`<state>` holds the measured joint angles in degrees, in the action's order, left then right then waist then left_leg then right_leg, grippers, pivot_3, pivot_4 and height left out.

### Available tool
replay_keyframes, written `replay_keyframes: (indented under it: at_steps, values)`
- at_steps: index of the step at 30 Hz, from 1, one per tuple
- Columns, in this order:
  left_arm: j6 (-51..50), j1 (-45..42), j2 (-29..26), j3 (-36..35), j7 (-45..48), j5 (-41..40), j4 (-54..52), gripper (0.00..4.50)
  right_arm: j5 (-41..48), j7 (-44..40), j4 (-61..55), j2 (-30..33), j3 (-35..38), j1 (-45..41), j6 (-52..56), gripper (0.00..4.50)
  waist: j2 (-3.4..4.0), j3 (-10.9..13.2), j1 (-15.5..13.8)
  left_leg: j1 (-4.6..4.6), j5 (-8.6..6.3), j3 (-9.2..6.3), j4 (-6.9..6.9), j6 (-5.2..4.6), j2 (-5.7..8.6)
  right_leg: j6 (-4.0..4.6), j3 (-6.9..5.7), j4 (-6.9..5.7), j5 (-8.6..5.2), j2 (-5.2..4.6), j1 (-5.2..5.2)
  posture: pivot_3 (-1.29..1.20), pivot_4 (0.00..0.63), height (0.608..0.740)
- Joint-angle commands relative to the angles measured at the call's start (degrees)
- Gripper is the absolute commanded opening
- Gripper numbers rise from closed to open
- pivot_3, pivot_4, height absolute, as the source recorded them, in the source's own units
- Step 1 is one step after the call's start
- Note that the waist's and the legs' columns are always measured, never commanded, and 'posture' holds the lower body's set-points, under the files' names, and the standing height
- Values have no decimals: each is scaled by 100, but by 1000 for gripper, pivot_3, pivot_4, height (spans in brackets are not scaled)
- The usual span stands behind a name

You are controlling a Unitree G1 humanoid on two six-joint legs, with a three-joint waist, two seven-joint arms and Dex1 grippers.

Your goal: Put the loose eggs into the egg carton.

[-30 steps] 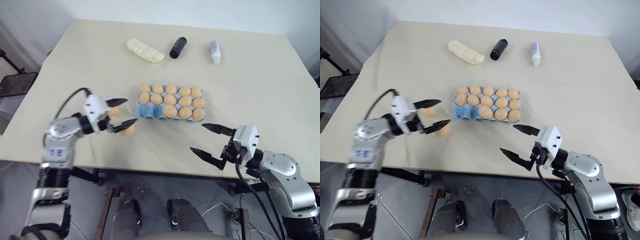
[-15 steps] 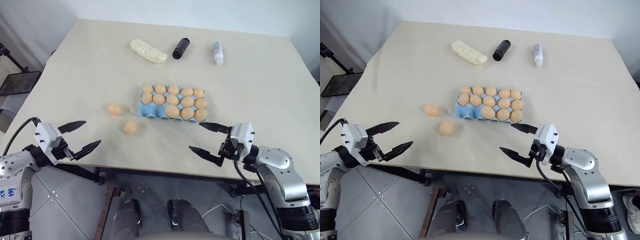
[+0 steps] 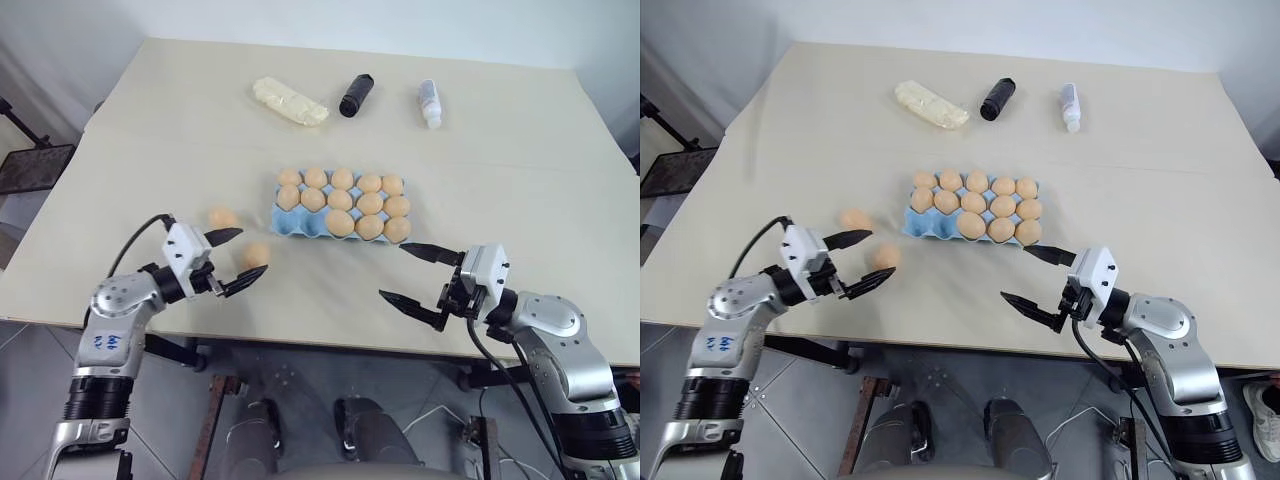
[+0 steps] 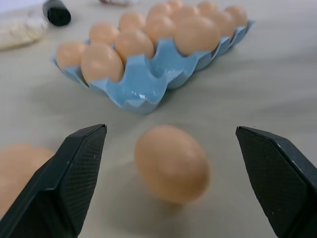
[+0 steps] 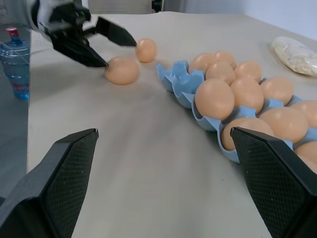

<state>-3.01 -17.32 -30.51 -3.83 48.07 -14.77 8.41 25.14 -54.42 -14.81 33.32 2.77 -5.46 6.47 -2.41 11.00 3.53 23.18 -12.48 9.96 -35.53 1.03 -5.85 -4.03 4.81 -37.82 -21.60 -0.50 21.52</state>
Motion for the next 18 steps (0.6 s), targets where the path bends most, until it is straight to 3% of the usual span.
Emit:
replay_keyframes:
  at_steps: [1, 4, 9, 13, 18]
  values:
    - [163, -173, 125, 153, -66, 152, 159, 4451, 61, 63, -321, -5, 133, 111, -115, 4500, 0, 0, -2, 1, 0, 0, 0, 0, -2, 0, 0, 0, 0, -2, 0, 0, 150, 740]
    - [223, -159, 128, 183, -39, 179, 173, 3856, 90, 119, -415, -39, 145, 203, -133, 4500, 0, 0, -12, 2, -1, 2, -2, -1, -2, -3, 1, 0, 0, -4, -2, 0, 150, 740]
    - [201, -266, 114, 92, -4, 9, 2, 2297, 87, 243, -554, -77, 235, 392, -230, 4500, 0, 0, -17, 1, 0, 1, -4, 1, -4, -2, -1, -7, 0, -3, -1, 0, 150, 740]
    - [158, -667, 306, 277, -7, -5, -160, 2297, 75, 426, -591, -52, 457, 675, -259, 4500, 0, 0, -71, 3, 0, -2, -8, -1, 0, -4, -5, -6, 1, -8, -4, 0, 150, 740]
    - [136, -1727, 904, 536, -264, 215, 676, 2297, 11, 685, -557, -129, 642, 936, -317, 4500, 0, 0, -116, 4, -2, -1, -34, -10, 14, -18, -3, -6, 9, -7, -13, 0, 150, 740]
